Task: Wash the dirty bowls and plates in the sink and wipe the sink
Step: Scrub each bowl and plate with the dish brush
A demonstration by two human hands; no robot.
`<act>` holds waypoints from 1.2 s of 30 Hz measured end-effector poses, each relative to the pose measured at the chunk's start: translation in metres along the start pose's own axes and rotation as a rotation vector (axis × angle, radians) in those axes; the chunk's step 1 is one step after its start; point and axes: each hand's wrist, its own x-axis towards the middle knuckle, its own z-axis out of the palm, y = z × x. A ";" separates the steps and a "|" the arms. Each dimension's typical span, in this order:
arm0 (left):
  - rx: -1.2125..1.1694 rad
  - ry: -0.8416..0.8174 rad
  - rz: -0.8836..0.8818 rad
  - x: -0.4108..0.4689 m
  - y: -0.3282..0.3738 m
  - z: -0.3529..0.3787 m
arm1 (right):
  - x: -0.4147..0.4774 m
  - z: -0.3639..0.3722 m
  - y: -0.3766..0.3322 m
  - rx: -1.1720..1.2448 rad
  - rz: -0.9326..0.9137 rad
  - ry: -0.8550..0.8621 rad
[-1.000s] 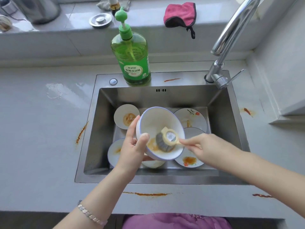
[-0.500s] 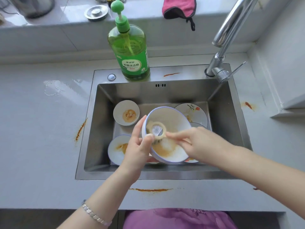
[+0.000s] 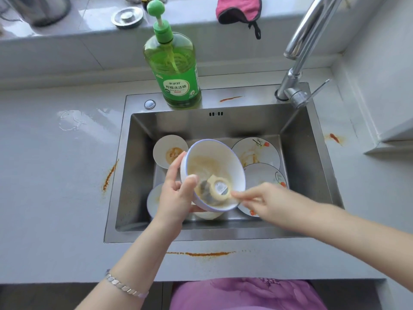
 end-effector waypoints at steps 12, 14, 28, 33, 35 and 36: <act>0.015 -0.051 -0.043 -0.004 -0.007 -0.001 | 0.017 -0.004 -0.007 0.093 -0.032 0.007; 0.034 -0.037 -0.021 -0.002 -0.006 -0.003 | 0.022 -0.010 0.001 0.033 0.021 0.050; 0.281 -0.206 -0.048 0.004 -0.005 -0.011 | 0.010 -0.021 0.017 -0.246 0.087 -0.191; 0.294 -0.182 -0.072 0.009 -0.007 -0.009 | -0.003 -0.003 0.011 -0.058 0.076 -0.267; 0.310 -0.191 -0.069 0.009 -0.008 -0.013 | -0.001 -0.010 0.026 -0.101 0.106 -0.186; 0.305 -0.181 -0.067 0.009 -0.007 -0.016 | -0.002 -0.013 0.033 -0.102 0.110 -0.138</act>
